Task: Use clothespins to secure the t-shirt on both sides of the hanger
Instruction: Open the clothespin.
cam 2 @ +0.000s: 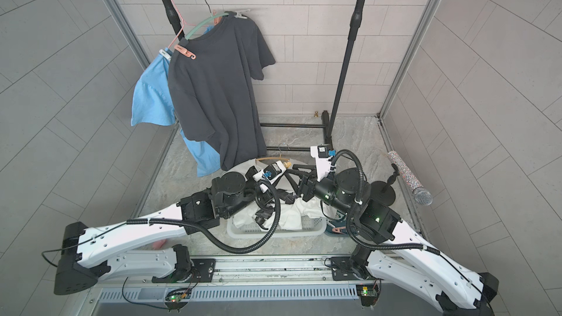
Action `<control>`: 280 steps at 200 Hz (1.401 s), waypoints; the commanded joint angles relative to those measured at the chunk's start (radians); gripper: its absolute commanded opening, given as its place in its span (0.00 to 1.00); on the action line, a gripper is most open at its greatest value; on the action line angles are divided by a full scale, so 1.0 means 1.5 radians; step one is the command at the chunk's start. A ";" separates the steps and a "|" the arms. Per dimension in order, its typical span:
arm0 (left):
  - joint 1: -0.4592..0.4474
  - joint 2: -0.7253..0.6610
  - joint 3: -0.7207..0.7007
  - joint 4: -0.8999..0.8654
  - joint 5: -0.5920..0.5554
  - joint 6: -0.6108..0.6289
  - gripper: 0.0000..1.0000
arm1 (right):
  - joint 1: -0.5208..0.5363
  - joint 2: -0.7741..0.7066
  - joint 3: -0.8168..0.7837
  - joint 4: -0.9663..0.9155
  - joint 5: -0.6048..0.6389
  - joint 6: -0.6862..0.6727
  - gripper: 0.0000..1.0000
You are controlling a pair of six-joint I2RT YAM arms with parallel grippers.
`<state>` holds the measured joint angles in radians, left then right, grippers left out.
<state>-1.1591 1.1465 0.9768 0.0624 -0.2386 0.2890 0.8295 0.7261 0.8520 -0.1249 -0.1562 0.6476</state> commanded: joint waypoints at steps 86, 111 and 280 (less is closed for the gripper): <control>-0.006 0.015 0.020 -0.012 -0.003 -0.019 0.00 | 0.005 0.014 0.012 -0.003 0.031 -0.021 0.50; -0.006 0.007 0.014 -0.006 -0.009 -0.025 0.00 | 0.005 0.019 0.014 -0.021 0.048 -0.014 0.50; -0.006 0.007 0.011 -0.001 -0.024 -0.039 0.00 | 0.005 0.048 0.004 0.046 0.030 0.044 0.54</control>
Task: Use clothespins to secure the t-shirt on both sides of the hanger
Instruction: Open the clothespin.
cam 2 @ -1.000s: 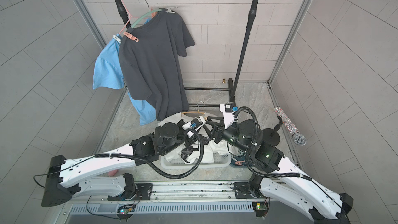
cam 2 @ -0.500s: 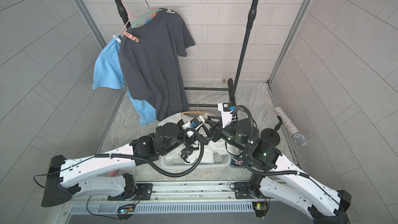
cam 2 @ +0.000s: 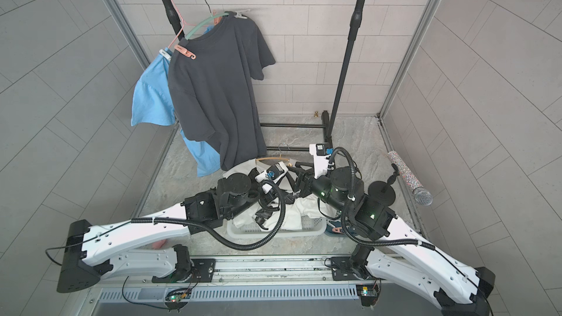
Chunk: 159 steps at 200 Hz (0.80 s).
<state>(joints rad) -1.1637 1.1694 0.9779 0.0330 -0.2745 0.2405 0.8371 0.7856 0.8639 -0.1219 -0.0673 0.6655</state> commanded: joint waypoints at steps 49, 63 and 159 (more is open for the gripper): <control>-0.003 -0.014 0.008 0.019 0.003 -0.010 0.00 | 0.000 0.009 -0.004 0.053 -0.019 0.031 0.24; -0.002 -0.014 0.009 0.014 0.008 -0.015 0.00 | 0.000 0.007 -0.002 0.045 -0.012 0.021 0.17; 0.075 -0.084 0.009 -0.095 0.082 -0.093 0.66 | -0.078 0.051 0.049 -0.077 0.084 -0.326 0.00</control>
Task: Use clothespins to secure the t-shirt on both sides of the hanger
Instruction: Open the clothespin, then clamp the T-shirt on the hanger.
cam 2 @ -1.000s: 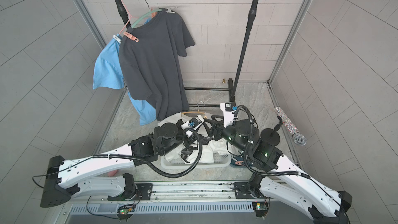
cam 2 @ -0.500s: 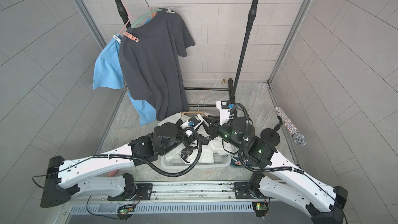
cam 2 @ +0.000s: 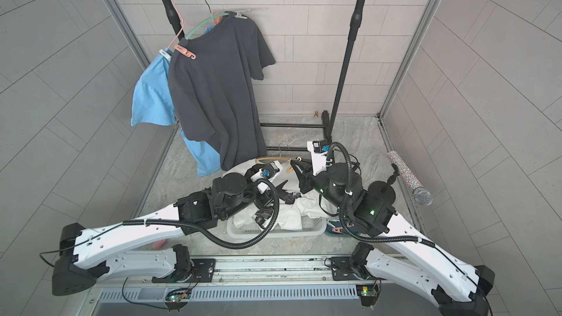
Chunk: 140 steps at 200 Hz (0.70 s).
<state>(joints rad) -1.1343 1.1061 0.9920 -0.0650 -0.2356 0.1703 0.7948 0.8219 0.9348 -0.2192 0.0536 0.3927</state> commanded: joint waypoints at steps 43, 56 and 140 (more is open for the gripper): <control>0.247 -0.065 -0.014 -0.061 0.271 -0.187 0.68 | -0.253 0.139 -0.083 0.165 -0.327 -0.244 0.00; 0.290 -0.067 -0.025 -0.055 0.310 -0.217 0.68 | -0.291 0.168 -0.138 0.302 -0.399 -0.254 0.00; 0.337 -0.067 -0.084 -0.029 0.340 -0.223 0.68 | -0.356 0.347 -0.105 0.328 -0.460 -0.398 0.00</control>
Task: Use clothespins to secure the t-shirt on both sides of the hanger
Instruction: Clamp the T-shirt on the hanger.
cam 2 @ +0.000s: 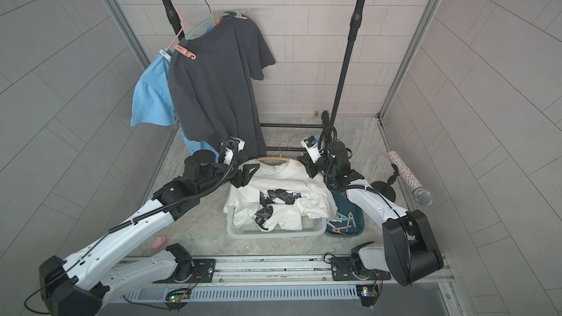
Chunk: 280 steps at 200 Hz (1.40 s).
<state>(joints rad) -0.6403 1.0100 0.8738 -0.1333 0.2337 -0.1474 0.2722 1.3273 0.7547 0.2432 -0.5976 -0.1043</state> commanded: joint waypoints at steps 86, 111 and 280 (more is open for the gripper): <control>0.025 0.003 -0.007 0.011 0.033 0.001 0.68 | -0.034 0.058 0.030 -0.047 -0.062 -0.121 0.00; 0.034 0.000 -0.009 0.013 0.029 0.001 0.68 | -0.034 0.061 0.033 -0.056 -0.053 -0.127 0.00; 0.042 0.009 -0.010 0.019 0.049 -0.005 0.67 | -0.036 0.047 0.027 -0.099 -0.006 -0.107 0.00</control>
<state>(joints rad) -0.5827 1.0229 0.8688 -0.1253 0.2947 -0.1574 0.2214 1.3735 0.7937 0.1478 -0.6365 -0.2253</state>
